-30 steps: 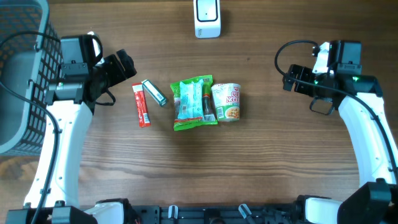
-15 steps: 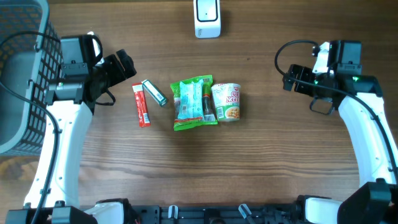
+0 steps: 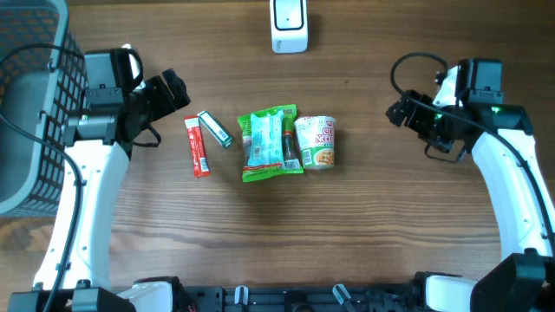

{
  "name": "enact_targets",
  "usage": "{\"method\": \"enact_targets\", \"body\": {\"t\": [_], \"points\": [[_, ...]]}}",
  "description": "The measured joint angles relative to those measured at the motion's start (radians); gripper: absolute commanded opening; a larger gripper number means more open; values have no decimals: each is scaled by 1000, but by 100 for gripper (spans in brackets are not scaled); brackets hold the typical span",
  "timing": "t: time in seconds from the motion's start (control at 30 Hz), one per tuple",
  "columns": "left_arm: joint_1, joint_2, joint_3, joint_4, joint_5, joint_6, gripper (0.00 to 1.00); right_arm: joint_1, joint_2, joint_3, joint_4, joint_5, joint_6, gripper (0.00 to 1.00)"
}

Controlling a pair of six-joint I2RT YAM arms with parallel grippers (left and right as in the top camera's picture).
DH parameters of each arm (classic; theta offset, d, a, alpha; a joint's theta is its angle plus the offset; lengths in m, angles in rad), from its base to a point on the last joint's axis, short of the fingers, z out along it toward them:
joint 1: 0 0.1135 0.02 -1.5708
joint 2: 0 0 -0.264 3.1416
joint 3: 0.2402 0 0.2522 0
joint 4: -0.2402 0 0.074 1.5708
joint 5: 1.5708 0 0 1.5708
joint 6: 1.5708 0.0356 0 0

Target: Scan the item barcode

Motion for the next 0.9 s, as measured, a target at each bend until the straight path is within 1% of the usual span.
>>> {"method": "enact_targets", "body": {"t": [0.03, 0.13, 0.17, 0.27, 0.3, 0.4, 0.6, 0.73, 0.9], "points": [[0, 0, 0, 0, 0, 0, 100, 8, 0, 4, -17, -17, -24, 94], [0, 0, 0, 0, 0, 0, 100, 50, 1, 47, -140, -52, -100, 95], [0, 0, 0, 0, 0, 0, 100, 68, 5, 89, -204, -51, -121, 96], [0, 0, 0, 0, 0, 0, 100, 119, 8, 218, -285, -28, -146, 100], [0, 0, 0, 0, 0, 0, 100, 143, 8, 268, -300, -21, -154, 99], [0, 0, 0, 0, 0, 0, 100, 214, 8, 347, -307, -5, -163, 99], [0, 0, 0, 0, 0, 0, 100, 335, 54, 353, -270, 5, -162, 100], [0, 0, 0, 0, 0, 0, 100, 375, 159, 352, -250, 8, -163, 100], [0, 0, 0, 0, 0, 0, 100, 379, 308, 350, -220, 16, -163, 100]]}}
